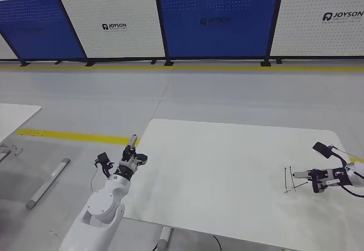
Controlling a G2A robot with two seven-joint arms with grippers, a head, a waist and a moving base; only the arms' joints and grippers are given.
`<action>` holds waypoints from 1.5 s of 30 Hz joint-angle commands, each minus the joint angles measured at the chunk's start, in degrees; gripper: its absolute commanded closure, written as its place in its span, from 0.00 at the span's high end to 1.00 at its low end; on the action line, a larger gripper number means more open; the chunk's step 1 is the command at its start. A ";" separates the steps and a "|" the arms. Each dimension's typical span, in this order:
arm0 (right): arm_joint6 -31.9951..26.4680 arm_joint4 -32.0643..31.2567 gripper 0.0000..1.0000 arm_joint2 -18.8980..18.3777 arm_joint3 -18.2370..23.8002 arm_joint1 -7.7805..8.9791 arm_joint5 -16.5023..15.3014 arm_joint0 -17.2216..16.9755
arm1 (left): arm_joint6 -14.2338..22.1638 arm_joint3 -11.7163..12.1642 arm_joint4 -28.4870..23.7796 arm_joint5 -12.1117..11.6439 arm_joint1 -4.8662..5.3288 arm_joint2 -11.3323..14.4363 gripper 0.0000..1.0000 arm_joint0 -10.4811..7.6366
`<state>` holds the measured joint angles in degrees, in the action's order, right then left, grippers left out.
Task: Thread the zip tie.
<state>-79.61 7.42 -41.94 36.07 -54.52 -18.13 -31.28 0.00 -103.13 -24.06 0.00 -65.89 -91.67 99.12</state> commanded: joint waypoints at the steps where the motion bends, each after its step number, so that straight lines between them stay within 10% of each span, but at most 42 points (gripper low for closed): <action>1: 0.08 -0.02 0.82 0.21 -1.22 -0.40 0.39 0.46 | 0.00 0.00 0.00 0.00 0.00 0.00 1.00 0.00; 3: -0.03 0.18 0.48 0.37 -2.29 -0.77 0.22 0.83 | 0.00 0.00 0.00 0.00 0.00 0.00 1.00 0.00; 7: -0.03 0.88 0.39 0.64 -5.05 -1.38 -0.98 1.54 | 0.00 0.00 0.00 0.00 0.00 0.00 1.00 0.00; 45: -0.03 4.33 0.15 3.60 -11.24 -2.59 -1.35 3.21 | 0.00 0.00 0.00 0.00 0.00 0.00 1.00 0.00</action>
<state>-79.64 11.68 -38.46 24.85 -57.09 -19.48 -28.10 0.00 -103.13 -24.06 0.00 -65.89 -91.67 99.12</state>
